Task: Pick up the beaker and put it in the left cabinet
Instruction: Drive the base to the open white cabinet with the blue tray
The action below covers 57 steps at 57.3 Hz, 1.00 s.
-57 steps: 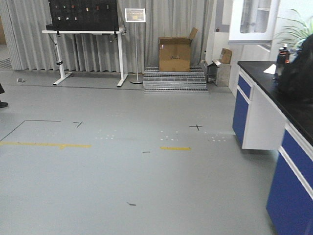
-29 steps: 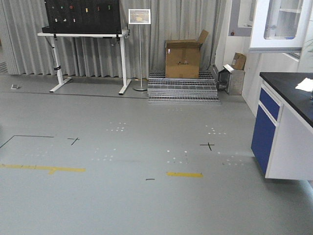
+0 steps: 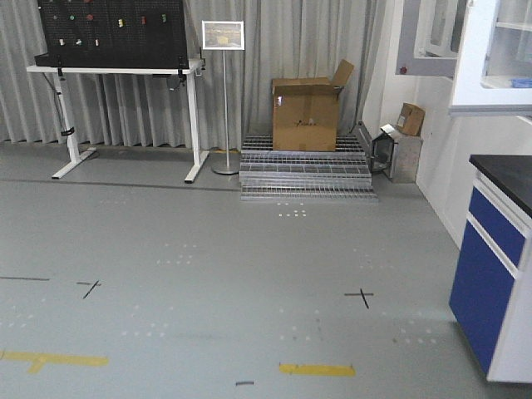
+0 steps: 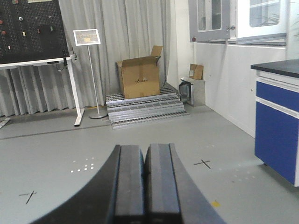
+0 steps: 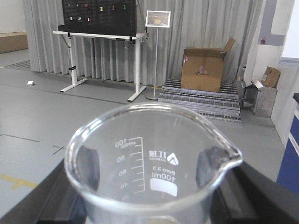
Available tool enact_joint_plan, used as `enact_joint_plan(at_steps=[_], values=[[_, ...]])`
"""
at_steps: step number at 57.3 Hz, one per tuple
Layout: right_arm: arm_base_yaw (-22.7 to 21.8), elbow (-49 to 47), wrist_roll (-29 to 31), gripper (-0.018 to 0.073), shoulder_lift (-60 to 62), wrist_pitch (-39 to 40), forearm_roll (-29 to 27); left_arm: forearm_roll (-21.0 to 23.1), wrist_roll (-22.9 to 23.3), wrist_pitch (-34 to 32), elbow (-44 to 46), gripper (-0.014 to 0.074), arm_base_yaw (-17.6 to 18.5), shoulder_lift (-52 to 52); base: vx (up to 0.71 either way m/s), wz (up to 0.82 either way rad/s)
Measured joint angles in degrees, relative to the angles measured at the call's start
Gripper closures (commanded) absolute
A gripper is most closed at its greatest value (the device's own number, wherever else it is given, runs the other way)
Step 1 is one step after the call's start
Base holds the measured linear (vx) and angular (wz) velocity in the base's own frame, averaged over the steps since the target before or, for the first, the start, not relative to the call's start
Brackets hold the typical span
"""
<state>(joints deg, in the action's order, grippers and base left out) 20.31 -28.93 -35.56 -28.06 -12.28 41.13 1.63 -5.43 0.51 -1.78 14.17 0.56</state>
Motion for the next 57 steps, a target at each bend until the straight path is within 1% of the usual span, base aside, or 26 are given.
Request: enact_joint_plan(at_steps=[57], values=[[0.0,0.0,0.0,0.0565,0.0,0.0,0.0,0.0,0.0,0.0,0.0,0.0596,0.0,0.0,0.77,-0.04]])
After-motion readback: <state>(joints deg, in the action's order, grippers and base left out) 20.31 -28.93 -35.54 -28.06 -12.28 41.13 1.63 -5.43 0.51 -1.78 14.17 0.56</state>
